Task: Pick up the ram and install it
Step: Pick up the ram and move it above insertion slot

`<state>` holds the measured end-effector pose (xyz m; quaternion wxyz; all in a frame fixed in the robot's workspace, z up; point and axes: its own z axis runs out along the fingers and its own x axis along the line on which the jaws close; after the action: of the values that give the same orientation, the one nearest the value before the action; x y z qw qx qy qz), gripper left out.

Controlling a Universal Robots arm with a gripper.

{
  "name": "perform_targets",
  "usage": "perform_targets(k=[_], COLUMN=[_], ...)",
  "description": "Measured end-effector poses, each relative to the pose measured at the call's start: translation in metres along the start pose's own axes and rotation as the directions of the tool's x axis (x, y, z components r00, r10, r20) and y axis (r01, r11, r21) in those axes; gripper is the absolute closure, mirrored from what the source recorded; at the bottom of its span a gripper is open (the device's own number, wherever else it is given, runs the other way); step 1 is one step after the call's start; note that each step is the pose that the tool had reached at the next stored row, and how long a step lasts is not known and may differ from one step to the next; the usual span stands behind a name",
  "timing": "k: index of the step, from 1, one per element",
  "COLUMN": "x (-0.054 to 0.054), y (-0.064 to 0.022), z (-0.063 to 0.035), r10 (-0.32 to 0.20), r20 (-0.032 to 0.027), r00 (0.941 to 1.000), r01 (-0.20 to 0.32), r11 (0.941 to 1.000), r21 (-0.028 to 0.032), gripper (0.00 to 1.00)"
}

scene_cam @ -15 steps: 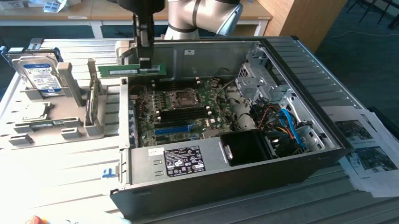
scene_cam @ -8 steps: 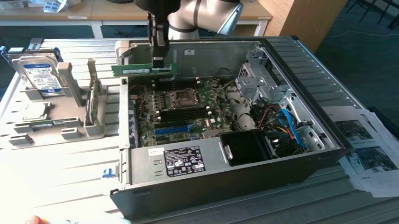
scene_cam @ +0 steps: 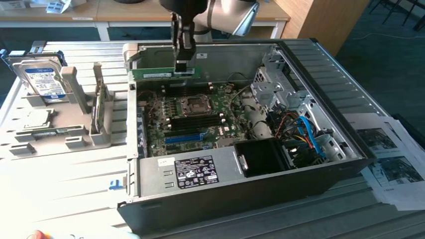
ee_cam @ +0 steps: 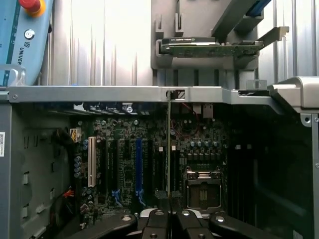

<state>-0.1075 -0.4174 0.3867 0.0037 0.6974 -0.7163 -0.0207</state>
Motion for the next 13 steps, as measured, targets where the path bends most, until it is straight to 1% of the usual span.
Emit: perform_targets(k=[9,11,13], x=[-0.001,-0.001,-0.001], y=[-0.0232,-0.0265,-0.0270], z=[-0.0008,-0.0010,-0.0010], r10=[0.000,0.000,0.000], r20=[-0.0001,-0.0001,-0.0001], r00=[1.0000,1.0000,1.0000], r01=[0.000,0.000,0.000], r11=[1.0000,1.0000,1.0000], r21=[0.0000,-0.0001,-0.0001], gripper=[0.88,0.88,0.88])
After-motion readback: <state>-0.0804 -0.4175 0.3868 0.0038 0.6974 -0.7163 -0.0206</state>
